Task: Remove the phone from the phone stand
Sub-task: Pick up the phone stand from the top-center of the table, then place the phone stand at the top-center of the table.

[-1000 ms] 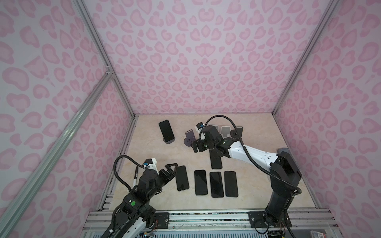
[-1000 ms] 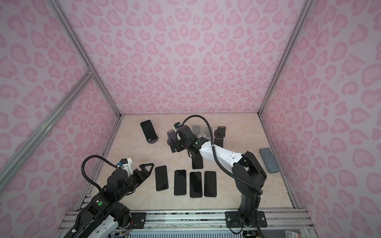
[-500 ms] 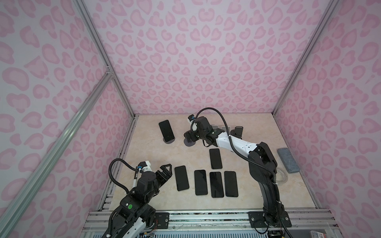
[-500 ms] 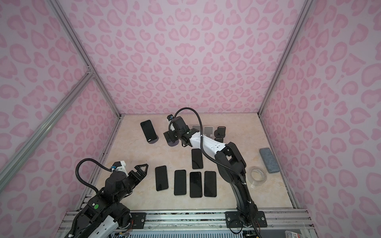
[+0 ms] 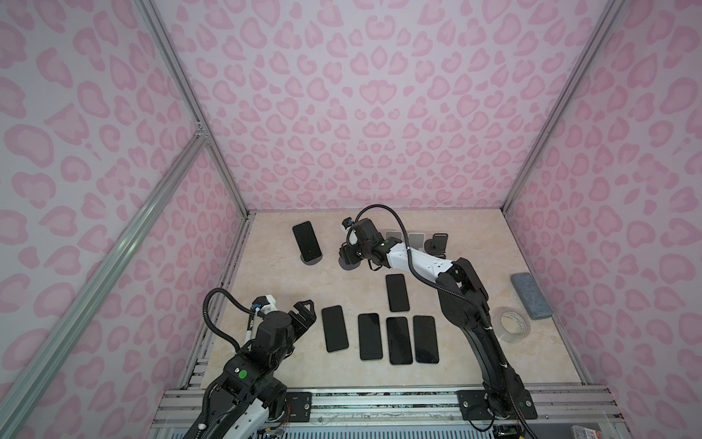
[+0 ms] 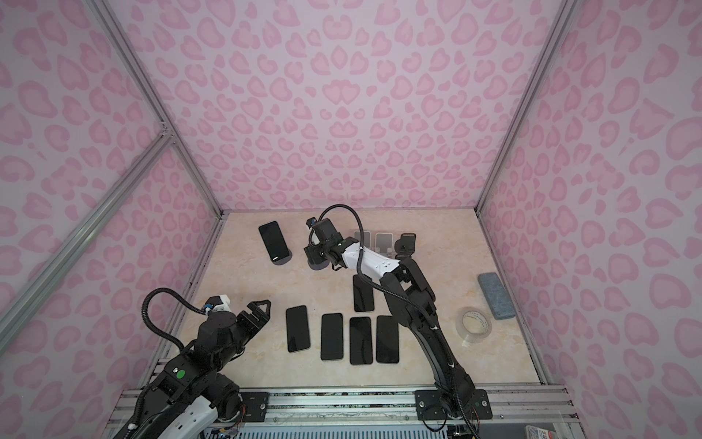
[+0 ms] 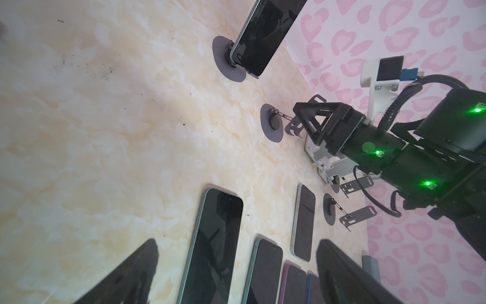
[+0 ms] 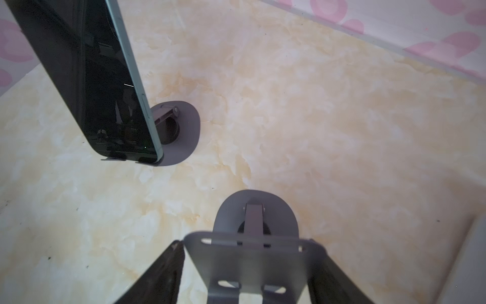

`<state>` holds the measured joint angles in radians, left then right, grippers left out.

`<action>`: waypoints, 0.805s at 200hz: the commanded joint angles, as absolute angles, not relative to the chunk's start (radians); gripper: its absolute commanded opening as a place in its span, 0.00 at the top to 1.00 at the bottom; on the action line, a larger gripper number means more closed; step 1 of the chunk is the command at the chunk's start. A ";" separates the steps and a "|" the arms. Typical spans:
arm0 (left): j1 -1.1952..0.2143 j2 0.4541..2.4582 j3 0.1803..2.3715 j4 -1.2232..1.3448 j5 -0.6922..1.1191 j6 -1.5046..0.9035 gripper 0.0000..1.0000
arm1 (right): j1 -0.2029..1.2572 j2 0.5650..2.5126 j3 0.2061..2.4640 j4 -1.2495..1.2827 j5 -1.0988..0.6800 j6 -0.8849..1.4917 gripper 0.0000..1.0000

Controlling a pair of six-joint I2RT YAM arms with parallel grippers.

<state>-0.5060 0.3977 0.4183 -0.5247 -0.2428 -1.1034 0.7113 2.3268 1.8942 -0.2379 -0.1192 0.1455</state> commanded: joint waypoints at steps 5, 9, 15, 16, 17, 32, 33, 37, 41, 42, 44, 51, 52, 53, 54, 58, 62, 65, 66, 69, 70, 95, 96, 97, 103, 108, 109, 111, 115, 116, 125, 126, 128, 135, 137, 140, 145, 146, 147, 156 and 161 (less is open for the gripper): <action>-0.506 0.413 0.432 -0.503 -0.265 -1.082 0.03 | 0.706 2.313 1.871 -0.191 -0.076 0.190 0.41; -0.506 0.415 0.432 -0.503 -0.264 -1.080 0.03 | 0.706 2.310 1.869 -0.187 -0.073 0.193 0.43; -0.506 0.419 0.434 -0.501 -0.265 -1.079 0.03 | 0.705 2.305 1.864 -0.181 -0.067 0.197 0.44; -0.506 0.419 0.434 -0.501 -0.265 -1.078 0.03 | 0.705 2.305 1.864 -0.180 -0.066 0.197 0.44; -0.506 0.420 0.435 -0.501 -0.266 -1.078 0.03 | 0.705 2.304 1.864 -0.179 -0.065 0.198 0.44; -0.506 0.426 0.441 -0.497 -0.267 -1.074 0.03 | 0.704 2.294 1.857 -0.164 -0.049 0.212 0.46; -0.506 0.426 0.441 -0.496 -0.266 -1.074 0.03 | 0.704 2.293 1.856 -0.163 -0.048 0.213 0.46; -0.506 0.428 0.444 -0.496 -0.266 -1.072 0.03 | 0.703 2.295 1.856 -0.163 -0.041 0.216 0.47; -0.506 0.429 0.447 -0.495 -0.267 -1.072 0.03 | 0.703 2.294 1.857 -0.161 -0.033 0.222 0.47; -0.506 0.430 0.446 -0.495 -0.266 -1.071 0.03 | 0.703 2.295 1.859 -0.160 -0.031 0.224 0.47; -0.506 0.431 0.448 -0.495 -0.267 -1.072 0.03 | 0.703 2.295 1.860 -0.162 -0.026 0.227 0.48; -0.506 0.434 0.452 -0.492 -0.268 -1.071 0.03 | 0.703 2.294 1.871 -0.172 0.013 0.242 0.49; -0.506 0.434 0.453 -0.492 -0.268 -1.071 0.04 | 0.703 2.294 1.873 -0.175 0.021 0.245 0.50; -0.506 0.434 0.454 -0.491 -0.267 -1.071 0.03 | 0.703 2.295 1.878 -0.176 0.030 0.247 0.50; -0.506 0.435 0.456 -0.490 -0.267 -1.071 0.03 | 0.703 2.297 1.882 -0.179 0.040 0.251 0.50; -0.506 0.436 0.458 -0.487 -0.267 -1.069 0.03 | 0.703 2.303 1.897 -0.203 0.077 0.265 0.50; -0.506 0.438 0.461 -0.485 -0.266 -1.068 0.03 | 0.703 2.311 1.914 -0.221 0.111 0.282 0.50; -0.506 0.440 0.462 -0.485 -0.264 -1.067 0.04 | 0.703 2.317 1.925 -0.235 0.133 0.295 0.50; -0.506 0.440 0.462 -0.484 -0.264 -1.067 0.04 | 0.702 2.319 1.930 -0.240 0.140 0.301 0.50; -0.506 0.441 0.464 -0.482 -0.265 -1.066 0.04 | 0.700 2.324 1.941 -0.253 0.154 0.315 0.49; -0.505 0.441 0.465 -0.483 -0.264 -1.066 0.04 | 0.700 2.327 1.945 -0.256 0.158 0.319 0.49; -0.506 0.452 0.464 -0.477 -0.262 -1.066 0.04 | 0.681 2.376 2.000 -0.314 0.257 0.423 0.49; -0.506 0.452 0.464 -0.478 -0.261 -1.066 0.04 | 0.680 2.378 2.000 -0.314 0.260 0.426 0.49; -0.506 0.452 0.463 -0.478 -0.262 -1.066 0.04 | 0.680 2.378 2.000 -0.314 0.263 0.429 0.49; -0.506 0.456 0.465 -0.479 -0.259 -1.066 0.04 | 0.673 2.381 2.000 -0.312 0.272 0.446 0.49; -0.506 0.456 0.464 -0.479 -0.256 -1.066 0.04 | 0.669 2.385 1.998 -0.310 0.275 0.461 0.49; -0.506 0.457 0.464 -0.480 -0.256 -1.066 0.04 | 0.667 2.386 1.998 -0.310 0.275 0.464 0.49; -0.506 0.456 0.464 -0.480 -0.254 -1.066 0.04 | 0.666 2.387 1.999 -0.310 0.276 0.469 0.49; -0.506 0.455 0.464 -0.482 -0.255 -1.066 0.03 | 0.663 2.389 2.001 -0.311 0.279 0.477 0.49; -0.506 0.456 0.464 -0.482 -0.254 -1.066 0.04 | 0.661 2.390 2.001 -0.311 0.281 0.479 0.49; -0.506 0.453 0.462 -0.485 -0.253 -1.065 0.04 | 0.657 2.396 2.003 -0.311 0.293 0.493 0.49; -0.506 0.452 0.463 -0.486 -0.254 -1.065 0.04 | 0.656 2.397 2.003 -0.310 0.293 0.493 0.49; -0.506 0.451 0.461 -0.486 -0.254 -1.065 0.04 | 0.655 2.399 2.003 -0.310 0.292 0.495 0.49; -0.506 0.447 0.460 -0.487 -0.255 -1.066 0.04 | 0.651 2.405 2.007 -0.312 0.280 0.505 0.49; -0.506 0.446 0.459 -0.487 -0.255 -1.066 0.04 | 0.651 2.409 2.010 -0.315 0.275 0.509 0.49; -0.506 0.444 0.459 -0.488 -0.256 -1.067 0.04 | 0.648 2.411 2.014 -0.319 0.268 0.515 0.49; -0.506 0.441 0.458 -0.488 -0.255 -1.068 0.04 | 0.646 2.419 2.021 -0.328 0.256 0.523 0.49; -0.506 0.440 0.457 -0.488 -0.256 -1.068 0.04 | 0.646 2.421 2.022 -0.330 0.256 0.523 0.49; -0.506 0.439 0.457 -0.488 -0.256 -1.069 0.04 | 0.645 2.422 2.023 -0.331 0.254 0.525 0.49; -0.506 0.433 0.457 -0.490 -0.255 -1.072 0.04 | 0.643 2.430 2.028 -0.341 0.249 0.532 0.49; -0.506 0.429 0.456 -0.491 -0.256 -1.072 0.04 | 0.644 2.431 2.029 -0.346 0.249 0.534 0.48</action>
<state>-0.5060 0.4412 0.4530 -0.5026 -0.2497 -1.0714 0.6449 2.4035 2.0205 -0.3084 0.2424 0.4797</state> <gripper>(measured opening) 0.963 0.574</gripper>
